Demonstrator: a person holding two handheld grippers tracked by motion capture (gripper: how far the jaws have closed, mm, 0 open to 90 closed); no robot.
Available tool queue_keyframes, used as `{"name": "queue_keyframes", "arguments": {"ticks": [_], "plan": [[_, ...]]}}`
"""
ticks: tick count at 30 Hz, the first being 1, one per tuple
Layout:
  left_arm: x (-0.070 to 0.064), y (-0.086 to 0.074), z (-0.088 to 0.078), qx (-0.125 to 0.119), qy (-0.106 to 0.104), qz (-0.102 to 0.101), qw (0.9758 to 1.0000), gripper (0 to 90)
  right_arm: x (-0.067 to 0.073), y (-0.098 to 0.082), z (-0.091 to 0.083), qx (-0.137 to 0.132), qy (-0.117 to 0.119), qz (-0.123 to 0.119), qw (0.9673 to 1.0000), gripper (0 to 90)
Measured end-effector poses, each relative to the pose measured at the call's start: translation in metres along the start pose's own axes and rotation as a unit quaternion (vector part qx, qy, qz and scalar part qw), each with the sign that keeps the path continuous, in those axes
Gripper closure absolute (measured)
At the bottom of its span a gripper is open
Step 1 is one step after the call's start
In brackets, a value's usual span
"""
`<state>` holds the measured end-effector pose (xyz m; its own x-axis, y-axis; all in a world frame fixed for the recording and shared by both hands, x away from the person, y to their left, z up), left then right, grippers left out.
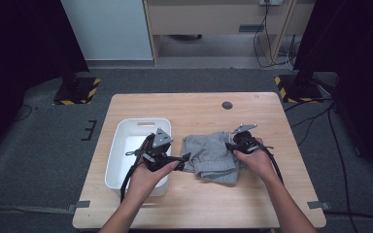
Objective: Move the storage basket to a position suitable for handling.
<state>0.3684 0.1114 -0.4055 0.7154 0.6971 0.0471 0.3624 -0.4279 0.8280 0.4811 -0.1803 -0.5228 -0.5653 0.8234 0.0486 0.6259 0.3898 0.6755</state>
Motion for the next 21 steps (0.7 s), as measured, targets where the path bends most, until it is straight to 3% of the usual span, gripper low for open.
{"name": "queue_keyframes", "arguments": {"ticks": [5,12,21], "plan": [[-0.016,0.007,0.015,-0.006,-0.017,0.001,0.9998,9.8,-0.006,-0.006,-0.008,0.004,-0.009,-0.013,0.9999,71.3],[-0.034,0.01,0.047,-0.007,-0.035,0.001,0.9994,10.8,-0.025,-0.023,-0.022,-0.008,-0.007,0.004,0.9999,71.3],[-0.049,0.01,0.077,-0.002,-0.041,-0.004,0.9991,11.1,-0.031,-0.026,-0.025,-0.008,-0.004,0.006,0.9999,70.9]]}}
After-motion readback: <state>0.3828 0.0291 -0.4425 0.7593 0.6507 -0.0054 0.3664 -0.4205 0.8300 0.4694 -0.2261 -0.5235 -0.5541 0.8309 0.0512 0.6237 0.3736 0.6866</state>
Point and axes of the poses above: each handheld gripper's, and its own axes: z roughly forward along the jaws, y roughly out of its top, x roughly to its left, the point moved 1 cm from there along z, roughly forward along the jaws, and after that the axes turned 6 degrees about z, right-handed, at the moved point
